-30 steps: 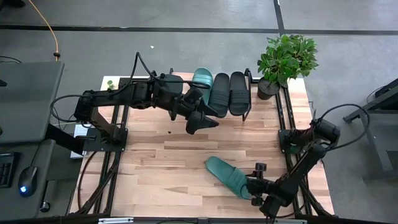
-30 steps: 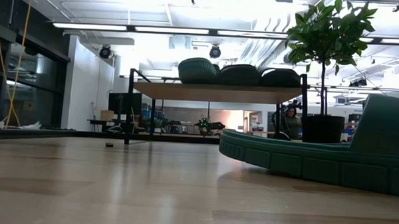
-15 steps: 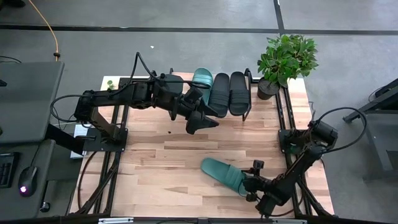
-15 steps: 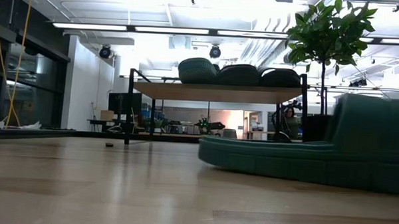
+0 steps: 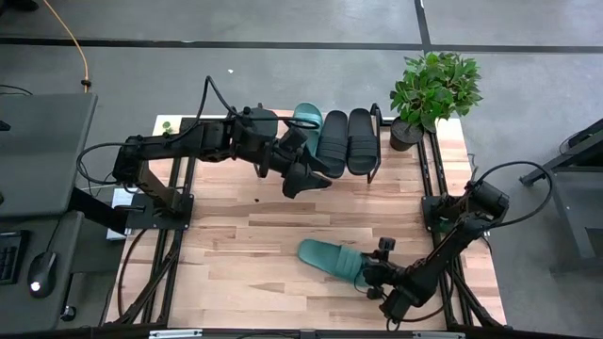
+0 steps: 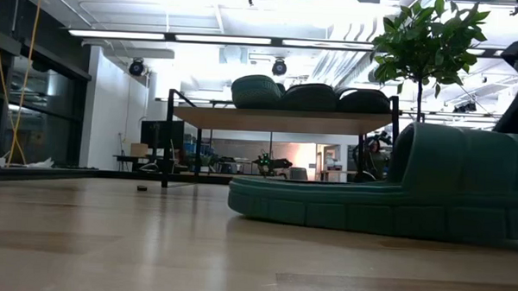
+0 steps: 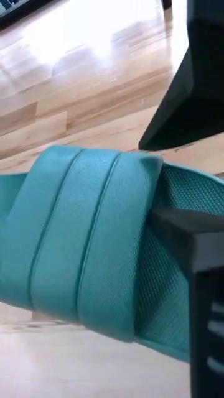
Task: Pick and place slides into the shelf
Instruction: Put the green slipper on the shelf
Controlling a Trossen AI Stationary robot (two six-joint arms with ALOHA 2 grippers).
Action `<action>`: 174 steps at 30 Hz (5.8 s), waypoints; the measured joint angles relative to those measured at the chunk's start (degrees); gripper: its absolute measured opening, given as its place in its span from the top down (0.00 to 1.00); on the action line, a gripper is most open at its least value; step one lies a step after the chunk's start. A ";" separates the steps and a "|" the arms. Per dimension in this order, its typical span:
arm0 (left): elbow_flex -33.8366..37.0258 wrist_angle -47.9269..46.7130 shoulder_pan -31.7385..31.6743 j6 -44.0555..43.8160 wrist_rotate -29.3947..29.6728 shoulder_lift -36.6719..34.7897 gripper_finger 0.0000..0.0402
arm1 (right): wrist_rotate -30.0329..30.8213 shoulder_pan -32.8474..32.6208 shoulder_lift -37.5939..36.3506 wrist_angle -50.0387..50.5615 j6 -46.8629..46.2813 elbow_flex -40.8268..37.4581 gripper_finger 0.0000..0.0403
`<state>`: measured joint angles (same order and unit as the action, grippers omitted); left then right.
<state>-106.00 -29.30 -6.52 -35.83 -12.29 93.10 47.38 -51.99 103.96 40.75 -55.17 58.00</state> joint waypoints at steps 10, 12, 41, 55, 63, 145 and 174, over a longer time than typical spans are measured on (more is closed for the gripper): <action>0.00 -0.46 0.00 1.16 -0.11 0.02 0.23 | -4.45 0.00 -0.11 0.18 -5.35 0.00 0.98; 0.00 -0.46 0.00 1.80 -0.11 0.01 0.23 | -5.39 0.00 -0.13 0.20 -7.54 0.02 0.96; 0.00 -0.85 -1.40 4.04 -1.20 0.02 0.23 | -4.03 -0.13 -0.13 0.08 6.19 0.00 0.46; 0.00 -0.83 -1.38 3.43 -0.98 0.02 0.23 | -0.81 0.69 -0.13 -9.69 16.79 -4.55 0.49; 0.00 -0.81 -1.40 2.97 -1.25 0.02 0.23 | -0.62 2.60 -0.11 -10.24 19.89 -4.55 0.52; -26.49 -42.56 -1.35 58.11 5.60 -2.08 0.23 | -22.66 34.40 -46.21 -13.49 31.27 14.58 1.00; -26.53 -41.95 -1.38 57.30 9.13 -1.24 0.23 | -28.59 34.34 -40.87 -20.40 30.14 14.64 1.00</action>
<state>-132.53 -71.25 -7.90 21.47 -3.17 91.86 18.79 -17.65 63.09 20.36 -25.04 72.64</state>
